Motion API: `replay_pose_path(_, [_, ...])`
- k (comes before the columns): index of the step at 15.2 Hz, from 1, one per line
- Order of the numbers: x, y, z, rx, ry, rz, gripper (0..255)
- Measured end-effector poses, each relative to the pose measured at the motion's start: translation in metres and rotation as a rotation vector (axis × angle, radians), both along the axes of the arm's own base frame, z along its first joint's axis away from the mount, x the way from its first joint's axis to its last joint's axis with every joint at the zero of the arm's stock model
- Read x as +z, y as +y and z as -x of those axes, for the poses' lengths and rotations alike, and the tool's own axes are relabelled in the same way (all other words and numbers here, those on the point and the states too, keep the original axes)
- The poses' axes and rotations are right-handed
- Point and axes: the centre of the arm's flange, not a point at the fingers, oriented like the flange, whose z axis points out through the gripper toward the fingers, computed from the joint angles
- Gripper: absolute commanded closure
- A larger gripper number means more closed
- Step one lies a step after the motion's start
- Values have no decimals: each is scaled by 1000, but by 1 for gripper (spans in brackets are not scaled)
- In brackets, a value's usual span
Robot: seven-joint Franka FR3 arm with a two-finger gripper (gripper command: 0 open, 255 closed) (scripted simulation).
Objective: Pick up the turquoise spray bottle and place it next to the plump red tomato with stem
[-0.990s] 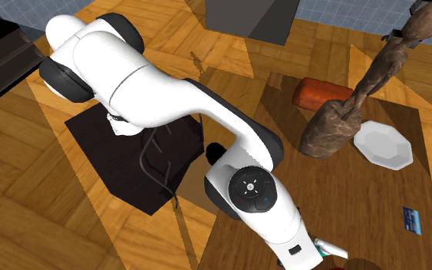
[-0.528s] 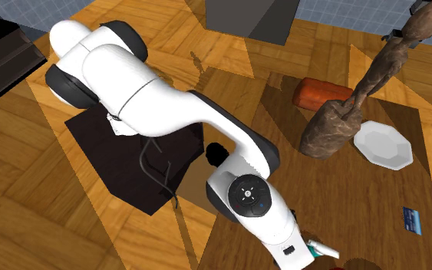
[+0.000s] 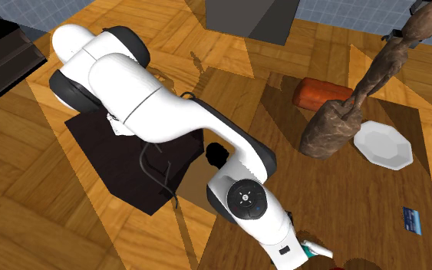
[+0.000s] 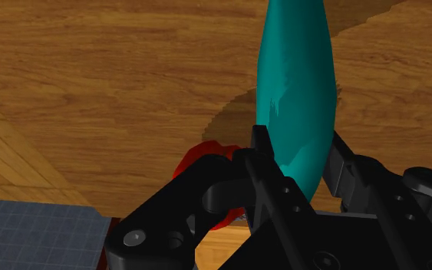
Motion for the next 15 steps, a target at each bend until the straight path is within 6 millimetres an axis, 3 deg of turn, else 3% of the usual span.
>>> replay_pose_path(3, [0, 0, 0, 0, 0, 0, 255])
replay_pose_path(4, [0, 0, 0, 0, 0, 0, 0])
replay_pose_path(10, [0, 0, 0, 0, -1, 0, 0])
replay_pose_path(15, [39, -10, 18, 0, -2, 0, 0])
